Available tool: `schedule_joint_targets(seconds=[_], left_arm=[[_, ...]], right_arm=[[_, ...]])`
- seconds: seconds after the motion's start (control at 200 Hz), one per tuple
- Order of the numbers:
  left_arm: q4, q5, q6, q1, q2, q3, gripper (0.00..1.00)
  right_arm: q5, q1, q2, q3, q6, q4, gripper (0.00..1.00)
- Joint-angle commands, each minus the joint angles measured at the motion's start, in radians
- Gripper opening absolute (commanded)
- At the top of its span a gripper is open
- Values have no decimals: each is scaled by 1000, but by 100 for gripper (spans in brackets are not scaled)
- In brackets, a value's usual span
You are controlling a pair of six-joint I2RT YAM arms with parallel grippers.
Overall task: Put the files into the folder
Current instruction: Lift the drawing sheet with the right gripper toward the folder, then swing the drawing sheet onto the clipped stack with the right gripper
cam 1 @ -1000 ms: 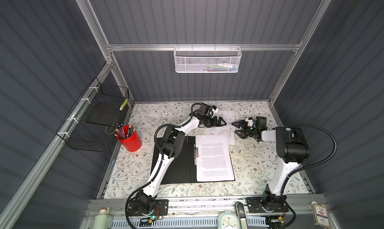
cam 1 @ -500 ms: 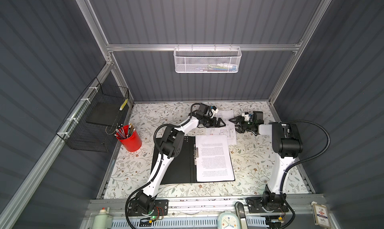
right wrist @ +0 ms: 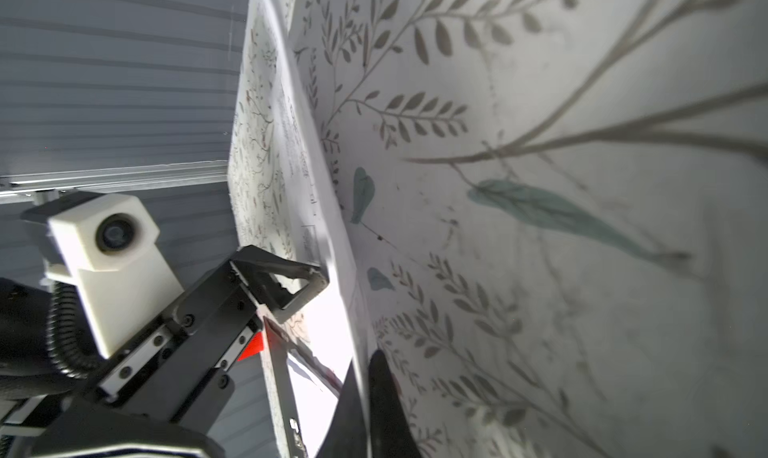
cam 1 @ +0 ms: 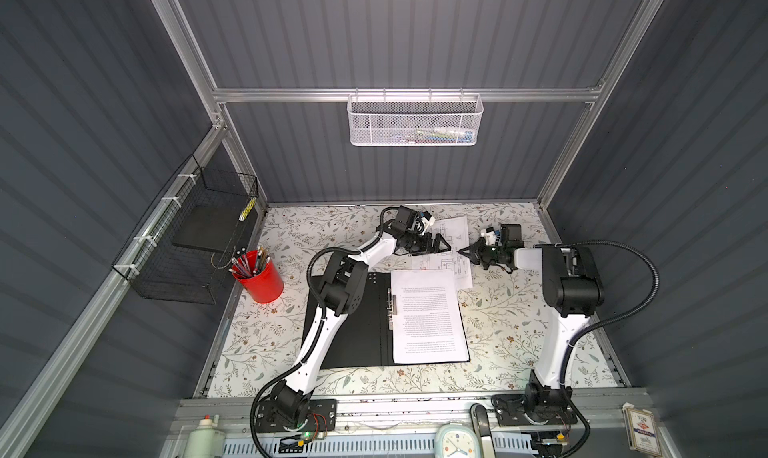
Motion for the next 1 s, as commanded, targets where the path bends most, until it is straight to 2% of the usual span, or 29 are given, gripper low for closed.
schedule_joint_targets(seconds=[0.0,0.115,0.235,0.3,0.425,0.575,0.64,0.75,0.83,0.88,0.995], left_arm=[[50,21,-25,11,-112,-3,100],[173,7,-33,11,-252,-128,100],[330,-73,-20,11,-446,-351,100],[355,-123,5,11,-543,-444,100],[282,-212,60,12,-701,-572,100],[188,-306,144,12,-893,-746,100],[155,-354,175,12,-979,-846,100],[83,-428,208,11,-1125,-940,100],[44,-465,229,12,-1231,-1011,100],[16,-485,246,11,-1293,-1050,100],[-55,-528,301,12,-1409,-1117,100]], right_arm=[[61,2,-66,41,-91,-90,0],[122,-2,-131,46,-144,-132,0],[210,-16,-225,31,-164,-143,0],[254,-26,-280,24,-161,-157,0],[310,-17,-401,26,-191,-221,0],[405,54,-545,47,-255,-367,0],[430,97,-600,43,-264,-416,0],[518,181,-661,74,-280,-550,0],[557,251,-716,61,-270,-585,0],[548,288,-748,45,-246,-591,0],[407,349,-783,2,-171,-580,0]])
